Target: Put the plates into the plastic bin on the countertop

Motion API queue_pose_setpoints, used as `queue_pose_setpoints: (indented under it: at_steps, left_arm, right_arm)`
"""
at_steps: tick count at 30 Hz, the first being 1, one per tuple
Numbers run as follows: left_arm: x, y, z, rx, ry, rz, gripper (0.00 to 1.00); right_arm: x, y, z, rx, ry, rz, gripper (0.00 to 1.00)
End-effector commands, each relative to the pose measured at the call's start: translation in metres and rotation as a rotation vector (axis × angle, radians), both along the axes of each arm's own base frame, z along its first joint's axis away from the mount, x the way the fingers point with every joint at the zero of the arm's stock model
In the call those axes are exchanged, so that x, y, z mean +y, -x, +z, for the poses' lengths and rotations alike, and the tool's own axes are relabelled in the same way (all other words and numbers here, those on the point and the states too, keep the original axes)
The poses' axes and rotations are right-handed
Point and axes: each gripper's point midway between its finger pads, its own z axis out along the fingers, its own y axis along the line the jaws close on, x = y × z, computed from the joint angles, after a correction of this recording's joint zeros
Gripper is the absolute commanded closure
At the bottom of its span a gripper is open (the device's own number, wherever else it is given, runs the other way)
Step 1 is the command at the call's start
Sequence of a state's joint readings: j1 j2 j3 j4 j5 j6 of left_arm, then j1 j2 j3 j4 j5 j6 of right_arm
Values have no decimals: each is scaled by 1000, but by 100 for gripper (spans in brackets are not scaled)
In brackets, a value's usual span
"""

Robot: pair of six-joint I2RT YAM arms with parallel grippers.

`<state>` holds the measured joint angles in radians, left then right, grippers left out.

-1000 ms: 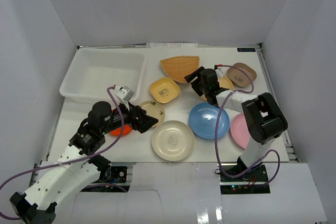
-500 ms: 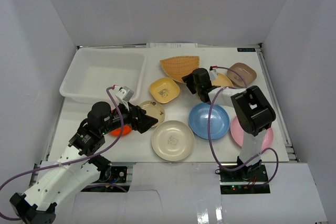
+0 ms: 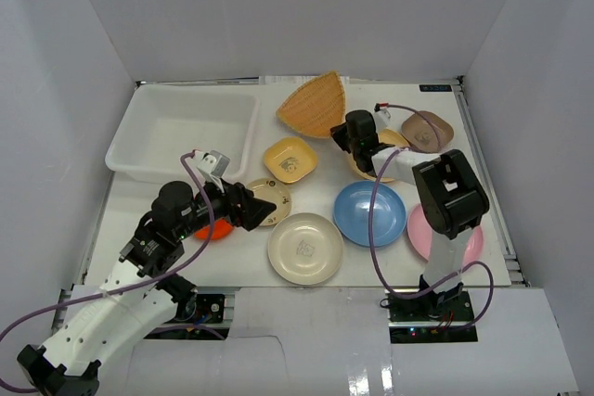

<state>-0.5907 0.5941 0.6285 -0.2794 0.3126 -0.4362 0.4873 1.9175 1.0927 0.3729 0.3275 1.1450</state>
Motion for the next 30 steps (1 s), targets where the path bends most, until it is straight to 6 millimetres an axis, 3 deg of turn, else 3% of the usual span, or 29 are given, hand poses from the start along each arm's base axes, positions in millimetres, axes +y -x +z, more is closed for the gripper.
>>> queue_pose_setpoints:
  at_steps: [1, 3, 4, 6, 7, 8, 9, 10, 11, 12, 13, 15, 17, 21, 28, 30]
  left_arm:
    - [3, -8, 17, -13, 45, 57, 2]
    - [2, -13, 27, -6, 55, 74, 2]
    - [2, -16, 42, -27, 69, 84, 2]
    - [1, -28, 47, -9, 59, 115, 2]
    - [0, -31, 49, 0, 56, 123, 2]
    - [0, -36, 58, -4, 60, 142, 2]
    - [0, -40, 58, 10, 56, 159, 2]
    - [-1, -47, 47, 48, 24, 178, 2]
    - [1, -52, 51, 48, 19, 203, 2]
    - [5, -61, 49, 50, 4, 252, 2]
    - [7, -67, 41, 72, -24, 278, 2]
    - [10, -73, 47, 68, -32, 313, 2]
    - [8, -75, 47, 74, -37, 313, 2]
    - [8, -75, 46, 76, -35, 310, 2]
    - [14, -68, 18, 124, -81, 315, 8]
    - [13, -69, 14, 132, -90, 315, 14]
  right_arm:
    - [-6, -30, 170, -415, -59, -15, 92]
    - [-15, -24, 193, -468, -11, 1, 92]
    - [-21, -15, 218, -515, -16, 8, 92]
    - [-23, 0, 225, -532, -7, 79, 92]
    - [-26, 16, 246, -566, -20, 102, 92]
    - [-26, 27, 247, -560, -21, 131, 92]
    - [-17, 43, 231, -524, -28, 219, 92]
    - [-17, 63, 237, -522, -43, 262, 92]
    - [-16, 76, 233, -509, -58, 297, 92]
    - [-8, 98, 210, -459, -83, 382, 92]
    - [-10, 117, 222, -484, -102, 416, 92]
    - [-10, 147, 229, -503, -127, 490, 92]
    - [-5, 169, 215, -462, -135, 582, 92]
    - [0, 198, 222, -475, -129, 701, 92]
    - [4, 216, 213, -459, -133, 787, 92]
    - [6, 219, 210, -451, -148, 808, 92]
